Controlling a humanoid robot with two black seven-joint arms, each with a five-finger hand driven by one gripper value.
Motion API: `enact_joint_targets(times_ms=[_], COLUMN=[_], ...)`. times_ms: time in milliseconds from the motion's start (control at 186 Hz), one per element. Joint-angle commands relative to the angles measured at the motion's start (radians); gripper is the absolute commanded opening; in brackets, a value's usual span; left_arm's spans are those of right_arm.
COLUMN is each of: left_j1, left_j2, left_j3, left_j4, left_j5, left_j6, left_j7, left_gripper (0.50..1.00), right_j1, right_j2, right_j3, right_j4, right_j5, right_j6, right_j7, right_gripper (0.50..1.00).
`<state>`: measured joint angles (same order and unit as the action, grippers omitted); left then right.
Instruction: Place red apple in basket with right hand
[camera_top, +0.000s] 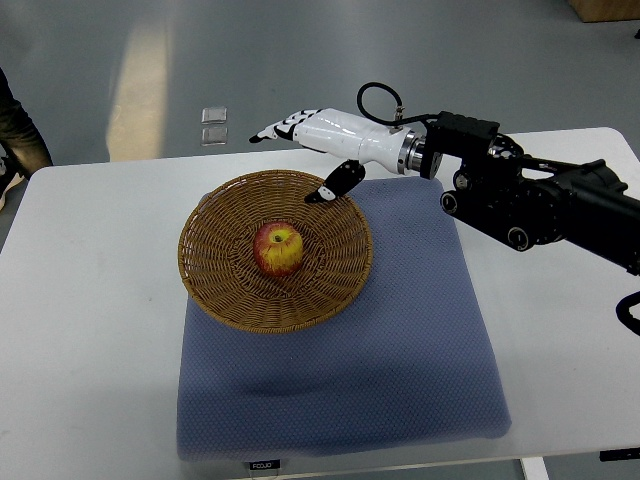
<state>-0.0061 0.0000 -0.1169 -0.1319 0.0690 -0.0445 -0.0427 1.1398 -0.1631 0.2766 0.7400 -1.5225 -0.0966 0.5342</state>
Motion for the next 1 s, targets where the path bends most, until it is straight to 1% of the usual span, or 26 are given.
enact_joint_targets(times_ms=[0,113,199,350,441,495,501,646,721,818,996], left_j1=[0.000,0.000,0.000,0.000,0.000,0.000,0.000,0.000,0.000,0.000,0.000], left_j2=[0.000,0.000,0.000,0.000,0.000,0.000,0.000,0.000,0.000,0.000,0.000], left_j3=[0.000,0.000,0.000,-0.001,0.000,0.000,0.000,0.000,0.000,0.000,0.000], left_j4=[0.000,0.000,0.000,0.000,0.000,0.000,0.000,0.000,0.000,0.000,0.000], left_j5=[0.000,0.000,0.000,0.000,0.000,0.000,0.000,0.000,0.000,0.000,0.000], left_j6=[0.000,0.000,0.000,0.000,0.000,0.000,0.000,0.000,0.000,0.000,0.000], left_j7=[0.001,0.000,0.000,0.001,0.000,0.000,0.000,0.000,0.000,0.000,0.000], left_gripper=[1.000,1.000,1.000,1.000,1.000,1.000,1.000,1.000,1.000,1.000,1.000], right_j1=[0.020,0.029,0.023,-0.031,-0.058,-0.058,-0.080,-0.115,-0.143,-0.175,-0.222], right_j2=[-0.018,-0.044,-0.049,-0.053,-0.073,-0.073,-0.076,-0.075,-0.076,-0.069,-0.061], right_j3=[0.073,0.145,0.194,0.202,0.205,0.205,0.208,0.208,0.210,0.210,0.210], right_j4=[0.004,0.001,0.001,-0.001,-0.010,-0.010,-0.022,-0.048,-0.059,-0.080,-0.100], right_j5=[0.053,0.188,0.351,0.705,0.896,0.897,0.989,1.199,1.291,1.384,1.541], right_j6=[0.003,0.029,0.054,0.104,0.150,0.150,0.162,0.161,0.149,0.137,0.138], right_j7=[0.000,-0.002,-0.005,-0.008,-0.023,-0.023,-0.033,-0.042,-0.040,-0.040,-0.040], right_gripper=[0.919,0.919,0.919,0.919,0.919,0.919,0.919,0.919,0.919,0.919,0.919])
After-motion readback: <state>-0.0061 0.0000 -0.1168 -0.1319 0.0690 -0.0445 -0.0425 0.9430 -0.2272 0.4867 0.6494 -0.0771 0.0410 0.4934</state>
